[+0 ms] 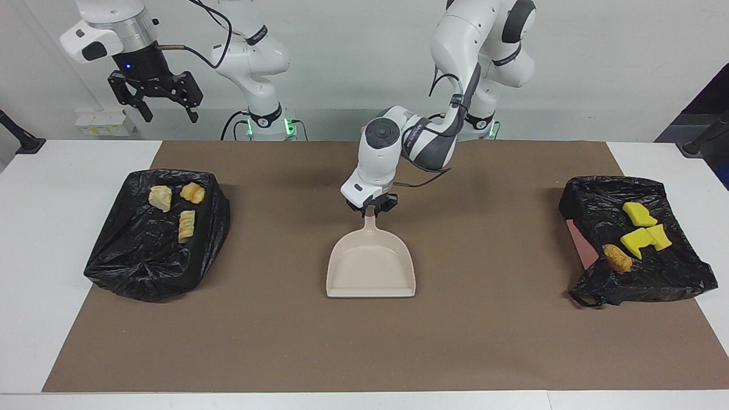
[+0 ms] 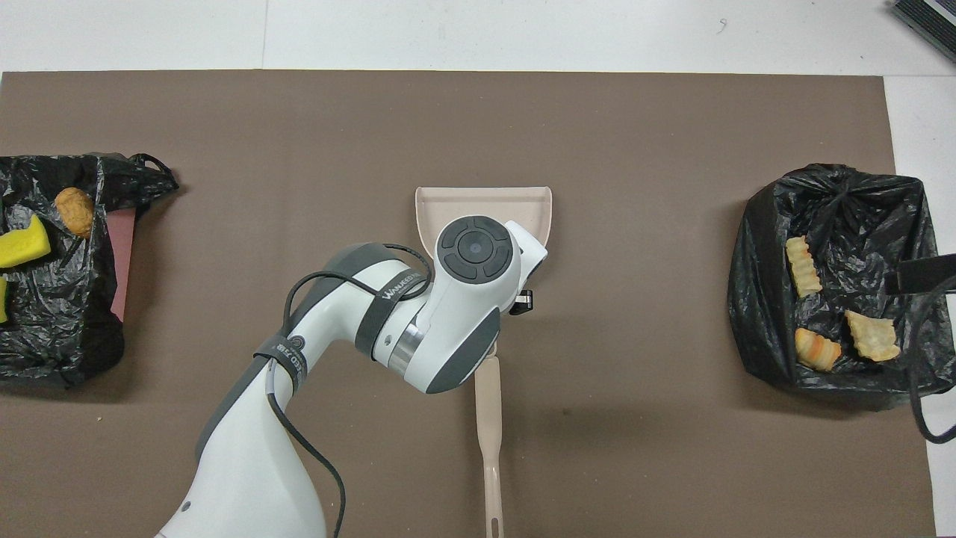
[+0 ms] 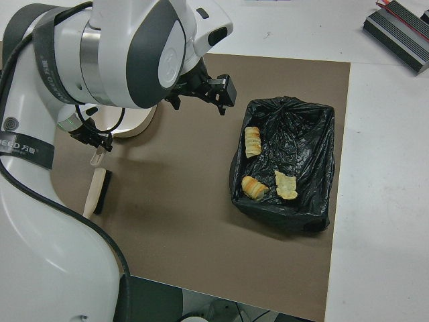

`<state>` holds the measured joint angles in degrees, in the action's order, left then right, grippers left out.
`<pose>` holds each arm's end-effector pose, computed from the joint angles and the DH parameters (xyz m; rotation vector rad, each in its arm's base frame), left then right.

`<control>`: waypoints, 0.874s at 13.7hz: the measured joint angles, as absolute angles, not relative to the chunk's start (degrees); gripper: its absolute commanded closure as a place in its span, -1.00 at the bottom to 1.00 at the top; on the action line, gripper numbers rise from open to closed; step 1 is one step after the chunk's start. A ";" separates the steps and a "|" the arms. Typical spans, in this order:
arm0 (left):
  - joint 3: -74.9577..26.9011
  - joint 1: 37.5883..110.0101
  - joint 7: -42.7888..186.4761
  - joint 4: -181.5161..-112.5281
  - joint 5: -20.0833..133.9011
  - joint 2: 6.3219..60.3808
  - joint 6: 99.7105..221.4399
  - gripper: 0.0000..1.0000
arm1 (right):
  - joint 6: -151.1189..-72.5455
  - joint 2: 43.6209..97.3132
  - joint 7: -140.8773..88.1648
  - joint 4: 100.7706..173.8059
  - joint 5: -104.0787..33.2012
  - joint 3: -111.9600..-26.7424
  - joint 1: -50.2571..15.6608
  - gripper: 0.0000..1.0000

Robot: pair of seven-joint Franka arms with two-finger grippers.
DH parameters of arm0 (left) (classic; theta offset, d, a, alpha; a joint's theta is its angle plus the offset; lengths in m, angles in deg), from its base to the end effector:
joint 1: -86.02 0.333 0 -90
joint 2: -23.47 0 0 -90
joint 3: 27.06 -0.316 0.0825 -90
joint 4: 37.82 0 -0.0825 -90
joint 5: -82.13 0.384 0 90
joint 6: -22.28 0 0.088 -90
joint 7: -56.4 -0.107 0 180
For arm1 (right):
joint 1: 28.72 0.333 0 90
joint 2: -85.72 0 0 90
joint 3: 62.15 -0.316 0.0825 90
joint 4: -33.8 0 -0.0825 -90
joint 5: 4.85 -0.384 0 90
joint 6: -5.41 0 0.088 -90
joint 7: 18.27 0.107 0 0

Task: Sweep and dump trash in bin
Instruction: 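Place the dustpan back at the table center with the left gripper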

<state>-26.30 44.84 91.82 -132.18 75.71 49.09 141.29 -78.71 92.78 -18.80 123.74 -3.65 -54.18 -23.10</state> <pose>0.4961 -0.4521 0.3537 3.0680 -0.0880 -0.1195 0.5038 -0.0285 0.6805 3.1367 -0.0522 0.0319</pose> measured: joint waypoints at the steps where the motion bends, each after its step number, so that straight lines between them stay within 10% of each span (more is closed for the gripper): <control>1: -26.47 44.99 91.83 -131.81 75.71 49.04 141.31 -1.00 | -78.71 92.78 -18.80 123.74 -3.65 -54.18 -23.10 -1.00; 12: -28.27 57.53 81.04 -130.22 75.76 36.21 130.27 -1.00 | -78.71 92.78 -18.80 123.74 -3.65 -54.18 -23.10 -1.00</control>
<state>-28.27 57.53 81.04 -130.22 75.76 36.21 130.27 -78.71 92.78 -18.80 123.74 -3.65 -54.18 -23.10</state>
